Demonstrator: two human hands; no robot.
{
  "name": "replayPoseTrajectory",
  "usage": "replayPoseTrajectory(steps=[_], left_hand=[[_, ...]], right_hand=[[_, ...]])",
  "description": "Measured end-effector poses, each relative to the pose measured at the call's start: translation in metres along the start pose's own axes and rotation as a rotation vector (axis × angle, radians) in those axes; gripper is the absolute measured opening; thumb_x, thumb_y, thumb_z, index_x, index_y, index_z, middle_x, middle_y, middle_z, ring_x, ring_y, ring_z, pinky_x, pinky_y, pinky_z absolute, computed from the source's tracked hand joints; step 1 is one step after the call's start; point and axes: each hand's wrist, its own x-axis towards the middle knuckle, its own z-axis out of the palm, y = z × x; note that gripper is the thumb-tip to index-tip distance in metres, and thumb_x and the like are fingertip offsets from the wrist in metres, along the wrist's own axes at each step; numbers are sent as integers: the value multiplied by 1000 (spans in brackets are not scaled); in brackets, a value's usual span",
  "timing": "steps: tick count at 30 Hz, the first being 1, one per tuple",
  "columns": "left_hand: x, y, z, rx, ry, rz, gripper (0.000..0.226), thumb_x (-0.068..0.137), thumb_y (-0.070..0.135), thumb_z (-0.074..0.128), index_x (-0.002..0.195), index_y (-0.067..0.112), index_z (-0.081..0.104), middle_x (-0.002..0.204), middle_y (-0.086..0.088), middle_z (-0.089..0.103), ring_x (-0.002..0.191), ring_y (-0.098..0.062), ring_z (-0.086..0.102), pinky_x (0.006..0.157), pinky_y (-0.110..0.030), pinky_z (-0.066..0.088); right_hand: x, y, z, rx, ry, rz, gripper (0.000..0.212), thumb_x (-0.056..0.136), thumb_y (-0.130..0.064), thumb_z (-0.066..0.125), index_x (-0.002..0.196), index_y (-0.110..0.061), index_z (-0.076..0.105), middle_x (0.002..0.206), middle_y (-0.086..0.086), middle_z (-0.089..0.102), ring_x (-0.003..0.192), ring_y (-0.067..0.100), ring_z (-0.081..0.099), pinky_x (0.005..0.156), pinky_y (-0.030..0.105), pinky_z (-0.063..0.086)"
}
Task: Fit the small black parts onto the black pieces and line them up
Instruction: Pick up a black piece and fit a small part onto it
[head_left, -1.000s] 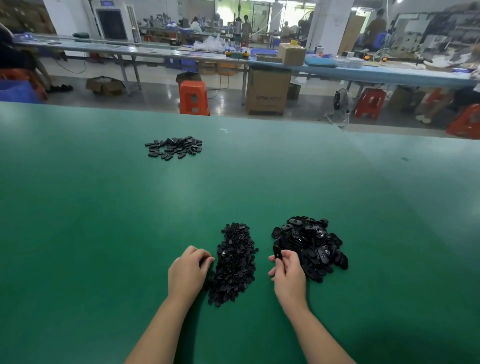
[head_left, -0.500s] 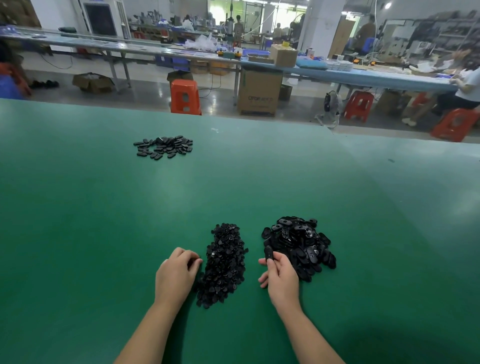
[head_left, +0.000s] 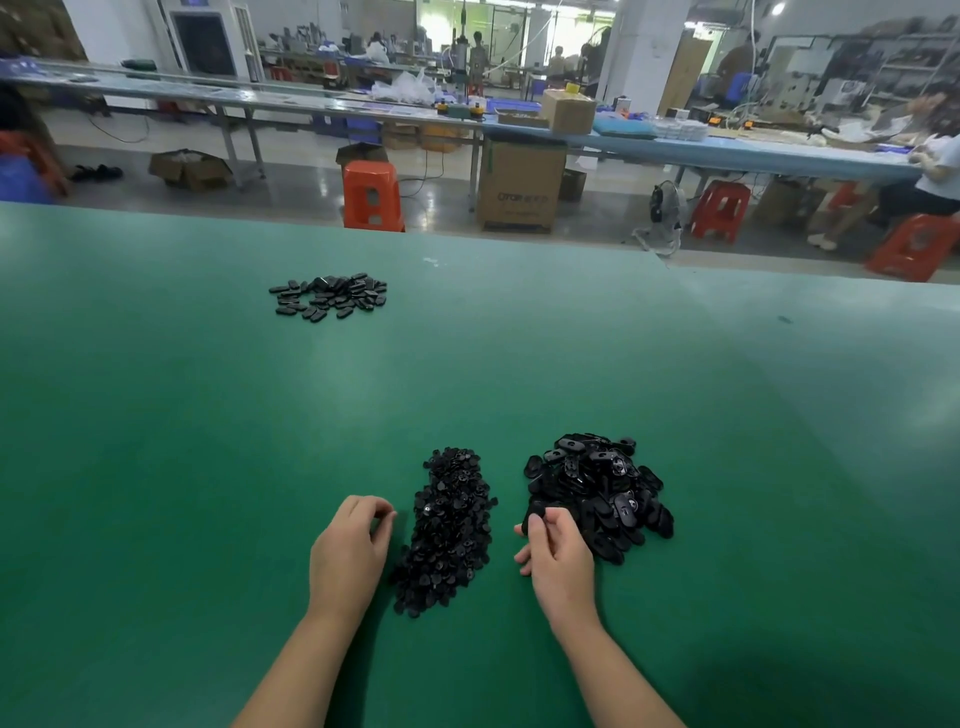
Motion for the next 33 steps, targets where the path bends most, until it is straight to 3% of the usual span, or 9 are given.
replayPoseTrajectory(steps=[5,9,14,18,22,25,27,29,33], left_hand=[[5,-3,0,-123,-6,-130,14,89,11,73,102,17,72,90,8,67,77,-7,60,69,-22,44],[10,-6,-7,-361,-10,-318,20,85,17,79,99,29,71,82,14,71,78,-2,65,70,-18,49],[12,-7,-8,-515,-25,-406,12,82,19,82,84,30,77,78,18,74,78,0,68,65,-13,51],[13,-10,-11,-577,0,-446,18,89,19,75,87,37,76,80,19,75,62,-3,63,55,-8,48],[14,-12,-11,-595,18,-478,21,92,17,71,91,38,75,74,13,75,54,-13,50,46,-16,44],[14,-11,-12,-548,-2,-472,19,92,19,70,95,36,75,77,15,75,50,-6,54,53,-18,48],[15,-9,-14,-526,5,-458,17,92,19,71,98,34,74,85,19,74,73,4,66,70,-22,53],[16,-8,-14,-519,10,-465,14,91,19,72,96,32,73,89,17,73,87,-1,68,77,-33,58],[17,-5,-13,-519,-12,-487,17,91,18,72,84,34,74,77,16,74,70,-12,67,63,-32,55]], right_hand=[[0,6,1,-47,-1,-27,5,101,-16,60,97,-20,63,74,-1,67,60,7,63,56,26,56],[-1,3,2,12,-36,-17,38,99,-12,62,122,-42,58,81,1,71,62,9,65,63,34,61],[-1,4,1,9,-13,-17,10,99,-11,62,105,-20,62,79,-1,74,67,11,72,59,29,60],[-1,2,1,8,-15,-17,6,100,-15,61,97,-18,57,81,-5,76,75,8,75,59,34,61],[-1,2,0,17,-9,-30,8,101,-19,61,93,-18,60,82,-4,74,76,7,73,57,33,60],[0,4,-2,-28,-3,-48,14,100,-25,62,87,-22,65,66,-4,63,62,12,61,58,40,53],[0,5,-2,-14,-9,-41,14,100,-23,63,87,-22,67,62,-4,63,56,8,59,53,31,51],[0,5,-2,11,-13,-24,11,100,-19,64,90,-20,69,66,-3,68,56,8,63,52,22,53],[2,3,0,63,-13,9,11,99,-14,64,107,-20,68,85,-3,75,63,11,70,56,23,57]])
